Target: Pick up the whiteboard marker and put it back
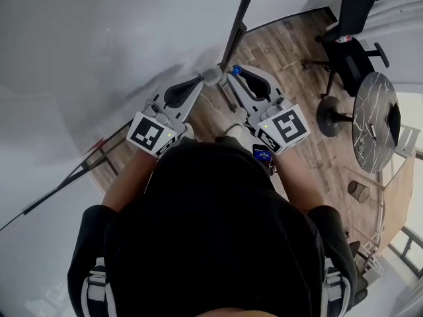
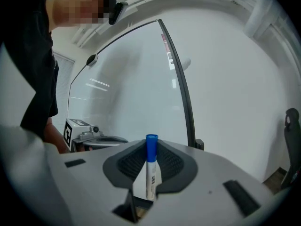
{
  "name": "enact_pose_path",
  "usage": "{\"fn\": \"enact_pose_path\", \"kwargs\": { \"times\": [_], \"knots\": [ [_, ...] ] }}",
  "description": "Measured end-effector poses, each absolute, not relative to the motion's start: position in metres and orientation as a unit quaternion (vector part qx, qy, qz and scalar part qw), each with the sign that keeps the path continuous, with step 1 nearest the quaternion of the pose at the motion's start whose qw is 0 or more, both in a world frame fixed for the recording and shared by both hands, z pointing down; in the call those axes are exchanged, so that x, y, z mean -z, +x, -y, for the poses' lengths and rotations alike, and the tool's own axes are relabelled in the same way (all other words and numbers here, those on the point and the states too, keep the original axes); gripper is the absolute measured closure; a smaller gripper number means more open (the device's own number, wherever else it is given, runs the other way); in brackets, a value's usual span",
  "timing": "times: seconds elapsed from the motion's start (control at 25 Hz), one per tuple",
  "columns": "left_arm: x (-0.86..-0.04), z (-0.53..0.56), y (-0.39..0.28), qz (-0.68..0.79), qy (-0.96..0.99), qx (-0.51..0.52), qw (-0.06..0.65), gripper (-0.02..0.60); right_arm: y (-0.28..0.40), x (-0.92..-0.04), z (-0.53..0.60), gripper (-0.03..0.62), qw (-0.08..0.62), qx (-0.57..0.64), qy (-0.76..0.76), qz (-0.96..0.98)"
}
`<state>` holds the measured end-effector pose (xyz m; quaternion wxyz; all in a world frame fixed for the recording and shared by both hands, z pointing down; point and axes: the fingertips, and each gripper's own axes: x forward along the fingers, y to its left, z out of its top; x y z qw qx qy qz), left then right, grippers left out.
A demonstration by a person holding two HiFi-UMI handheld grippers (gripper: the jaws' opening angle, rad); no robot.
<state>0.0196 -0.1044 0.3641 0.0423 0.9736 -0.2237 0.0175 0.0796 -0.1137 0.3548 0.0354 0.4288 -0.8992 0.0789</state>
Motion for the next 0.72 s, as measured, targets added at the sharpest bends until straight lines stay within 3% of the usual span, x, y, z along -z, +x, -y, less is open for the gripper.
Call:
{"fn": "enact_pose_path", "kwargs": {
  "times": [0.72],
  "knots": [
    [-0.342,0.097,0.023,0.217,0.976,-0.011,0.019,0.578,0.078,-0.333,0.092,0.53,0.038,-0.036,0.409,0.911]
  ]
}}
